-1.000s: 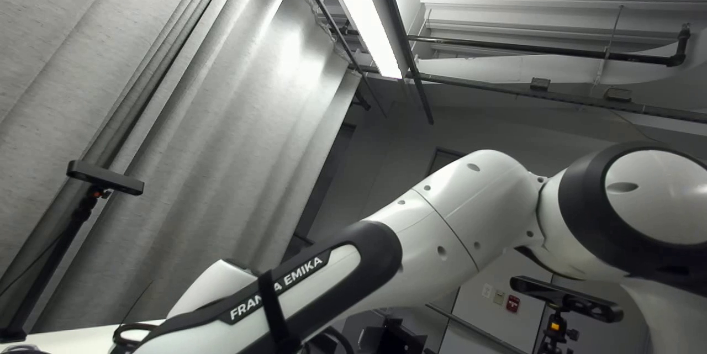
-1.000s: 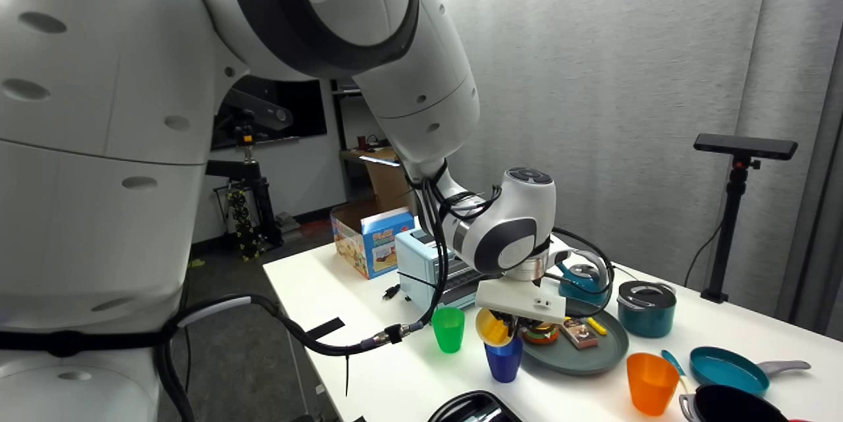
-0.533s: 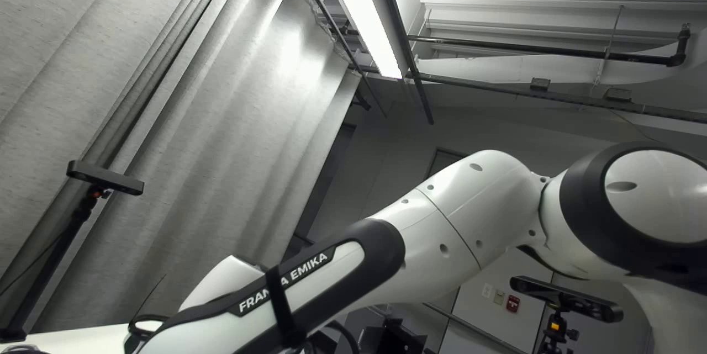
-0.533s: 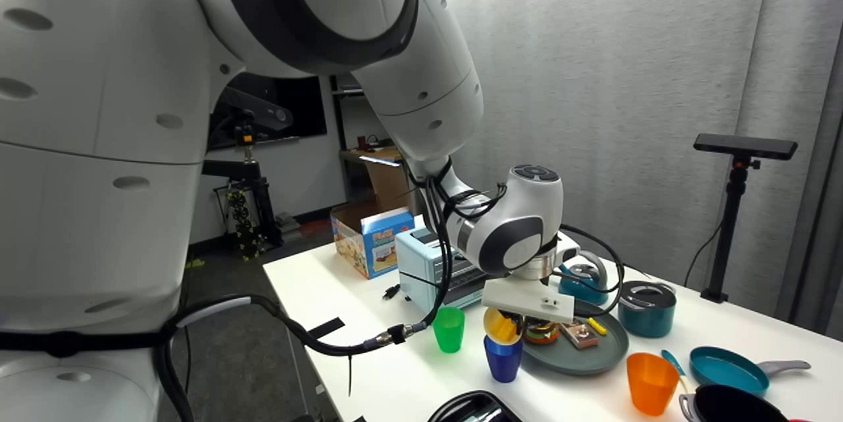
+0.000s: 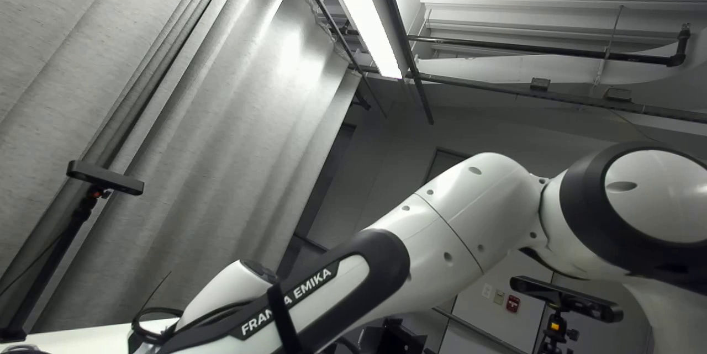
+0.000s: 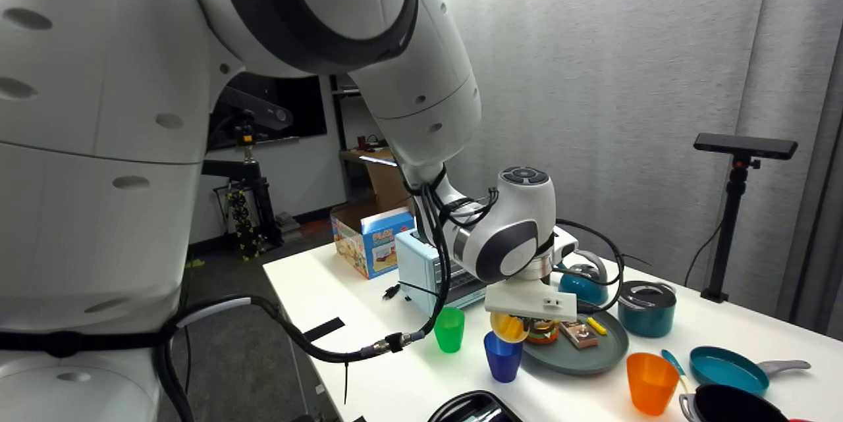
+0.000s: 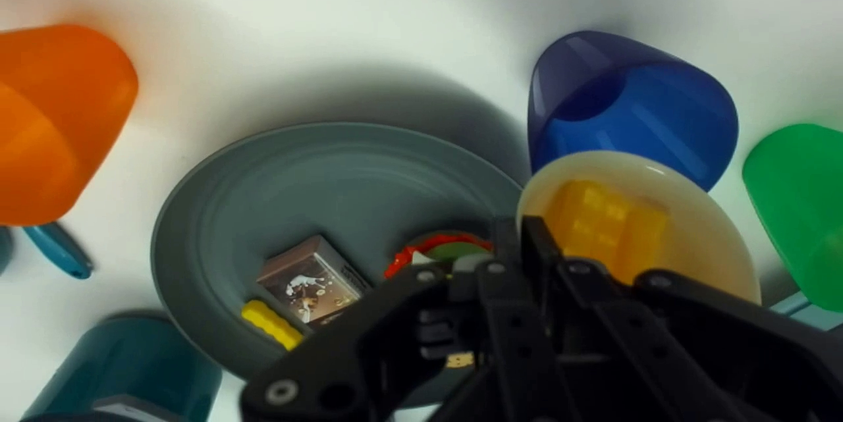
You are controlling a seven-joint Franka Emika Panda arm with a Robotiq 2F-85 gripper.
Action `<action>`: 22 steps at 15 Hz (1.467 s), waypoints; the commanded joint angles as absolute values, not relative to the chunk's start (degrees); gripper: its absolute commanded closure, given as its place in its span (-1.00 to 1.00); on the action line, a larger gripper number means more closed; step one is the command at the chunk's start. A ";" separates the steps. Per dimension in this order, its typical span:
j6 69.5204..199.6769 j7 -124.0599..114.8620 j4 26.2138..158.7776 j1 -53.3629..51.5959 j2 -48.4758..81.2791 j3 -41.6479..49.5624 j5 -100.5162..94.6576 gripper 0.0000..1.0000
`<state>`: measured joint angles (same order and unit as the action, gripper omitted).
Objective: Pour the contents in the bowl into the blue cup
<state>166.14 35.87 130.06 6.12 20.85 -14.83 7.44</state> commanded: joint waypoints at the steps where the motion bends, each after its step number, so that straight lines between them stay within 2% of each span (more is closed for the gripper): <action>1: 169.93 36.13 133.23 7.28 19.25 -16.11 5.57 0.96; 11: 185.68 36.58 138.05 7.12 18.98 -16.74 3.71 0.96; 22: 186.17 36.63 139.60 8.50 18.57 -18.49 3.65 0.96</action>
<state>184.78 35.92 137.65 6.88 20.19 -17.15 3.96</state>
